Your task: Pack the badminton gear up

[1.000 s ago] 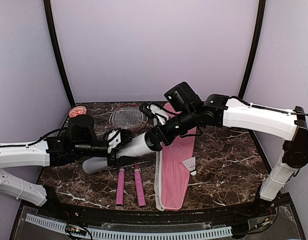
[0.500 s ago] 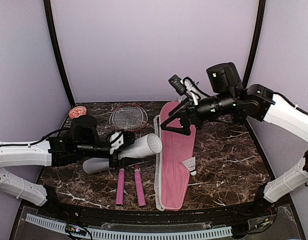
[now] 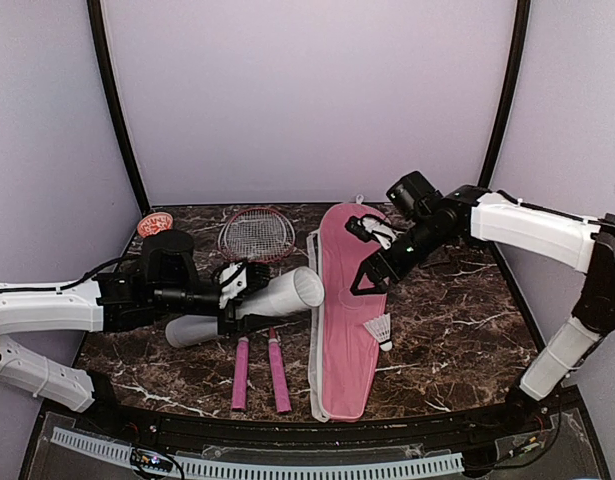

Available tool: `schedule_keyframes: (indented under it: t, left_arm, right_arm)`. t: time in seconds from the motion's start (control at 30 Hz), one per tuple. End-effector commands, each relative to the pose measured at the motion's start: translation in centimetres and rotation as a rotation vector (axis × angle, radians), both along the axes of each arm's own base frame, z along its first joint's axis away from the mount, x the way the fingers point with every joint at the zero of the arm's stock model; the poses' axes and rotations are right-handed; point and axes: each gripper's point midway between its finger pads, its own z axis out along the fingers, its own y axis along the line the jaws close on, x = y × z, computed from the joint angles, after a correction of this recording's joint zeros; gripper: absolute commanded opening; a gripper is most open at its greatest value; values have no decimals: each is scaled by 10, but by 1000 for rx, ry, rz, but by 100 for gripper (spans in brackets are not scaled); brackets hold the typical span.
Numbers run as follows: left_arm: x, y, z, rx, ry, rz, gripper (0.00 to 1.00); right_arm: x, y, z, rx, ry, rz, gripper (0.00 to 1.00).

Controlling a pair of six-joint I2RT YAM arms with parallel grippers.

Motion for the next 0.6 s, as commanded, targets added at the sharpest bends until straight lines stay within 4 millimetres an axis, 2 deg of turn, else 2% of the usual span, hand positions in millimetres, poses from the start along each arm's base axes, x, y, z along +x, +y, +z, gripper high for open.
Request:
schedule_keyframes:
  t: [0.0, 0.2, 0.27, 0.57]
  left_arm:
    - [-14, -1, -15, 17, 121, -41, 36]
    - [-14, -2, -16, 18, 124, -43, 36]
    - [-15, -1, -15, 20, 123, -43, 36]
    - [-14, -2, -19, 28, 121, -42, 36]
  right_arm:
    - [17, -6, -39, -91, 49, -3, 83]
    - [25, -9, -93, -195, 133, -14, 80]
    - [22, -11, -104, -220, 160, -10, 77]
    - [0, -25, -103, -215, 190, -49, 65]
